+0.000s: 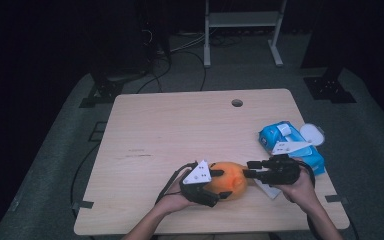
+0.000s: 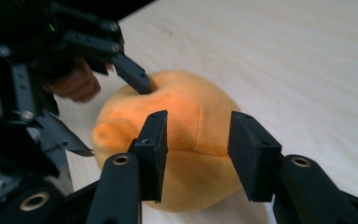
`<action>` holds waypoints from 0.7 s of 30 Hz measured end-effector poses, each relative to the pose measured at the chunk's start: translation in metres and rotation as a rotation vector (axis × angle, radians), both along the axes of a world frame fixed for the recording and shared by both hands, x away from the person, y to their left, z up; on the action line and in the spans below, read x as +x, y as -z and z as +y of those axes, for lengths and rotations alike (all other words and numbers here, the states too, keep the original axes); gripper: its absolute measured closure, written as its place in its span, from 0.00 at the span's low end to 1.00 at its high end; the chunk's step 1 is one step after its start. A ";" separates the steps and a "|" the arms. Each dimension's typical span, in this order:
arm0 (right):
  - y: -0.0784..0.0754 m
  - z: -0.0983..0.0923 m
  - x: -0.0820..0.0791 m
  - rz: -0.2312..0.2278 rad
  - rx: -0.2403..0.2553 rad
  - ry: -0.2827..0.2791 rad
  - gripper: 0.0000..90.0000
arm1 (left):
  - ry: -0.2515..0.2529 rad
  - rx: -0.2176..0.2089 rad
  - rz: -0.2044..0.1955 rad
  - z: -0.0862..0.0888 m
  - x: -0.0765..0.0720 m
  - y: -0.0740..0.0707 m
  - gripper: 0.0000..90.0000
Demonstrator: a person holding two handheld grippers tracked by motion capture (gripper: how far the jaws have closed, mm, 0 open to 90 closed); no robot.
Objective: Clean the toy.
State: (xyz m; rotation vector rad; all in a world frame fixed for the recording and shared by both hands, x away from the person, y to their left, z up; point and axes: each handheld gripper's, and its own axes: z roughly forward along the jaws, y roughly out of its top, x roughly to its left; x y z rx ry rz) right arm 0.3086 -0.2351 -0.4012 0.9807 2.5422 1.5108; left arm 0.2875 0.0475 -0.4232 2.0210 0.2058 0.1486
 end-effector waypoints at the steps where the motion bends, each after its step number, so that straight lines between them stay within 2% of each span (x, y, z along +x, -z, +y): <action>1: 0.004 0.004 0.000 0.010 -0.024 -0.019 0.63 | 0.028 0.000 0.016 0.002 0.000 -0.002 0.35; 3: 0.006 0.006 -0.002 0.027 -0.026 -0.045 0.64 | 0.039 -0.005 0.023 0.004 0.001 -0.005 0.31; 4: 0.007 0.007 -0.003 0.023 -0.029 -0.057 0.64 | 0.031 -0.037 0.034 0.009 0.004 -0.010 0.29; 6: 0.007 0.008 -0.006 0.020 -0.036 -0.089 0.64 | 0.005 -0.068 0.046 0.013 0.008 -0.015 0.24; 8: 0.008 0.011 -0.011 0.009 -0.049 -0.129 0.64 | -0.013 -0.084 0.046 0.013 0.012 -0.017 0.21; 10: 0.009 0.013 -0.017 -0.003 -0.061 -0.161 0.64 | -0.008 -0.087 0.056 0.011 0.015 -0.017 0.21; 13: 0.010 0.014 -0.025 -0.025 -0.082 -0.189 0.63 | 0.008 -0.058 0.055 0.003 0.017 -0.013 0.21; 16: 0.011 0.011 -0.030 -0.032 -0.089 -0.203 0.62 | 0.012 -0.026 0.075 -0.006 0.021 -0.007 0.21; 19: 0.014 0.005 -0.033 -0.024 -0.069 -0.203 0.60 | 0.021 -0.002 0.103 -0.013 0.026 0.002 0.21; 20: 0.014 0.005 -0.033 -0.024 -0.069 -0.203 0.60 | 0.021 -0.002 0.103 -0.013 0.026 0.002 0.21; 21: 0.016 -0.002 -0.034 -0.018 -0.061 -0.194 0.60 | 0.029 0.024 0.082 -0.017 0.025 0.009 0.21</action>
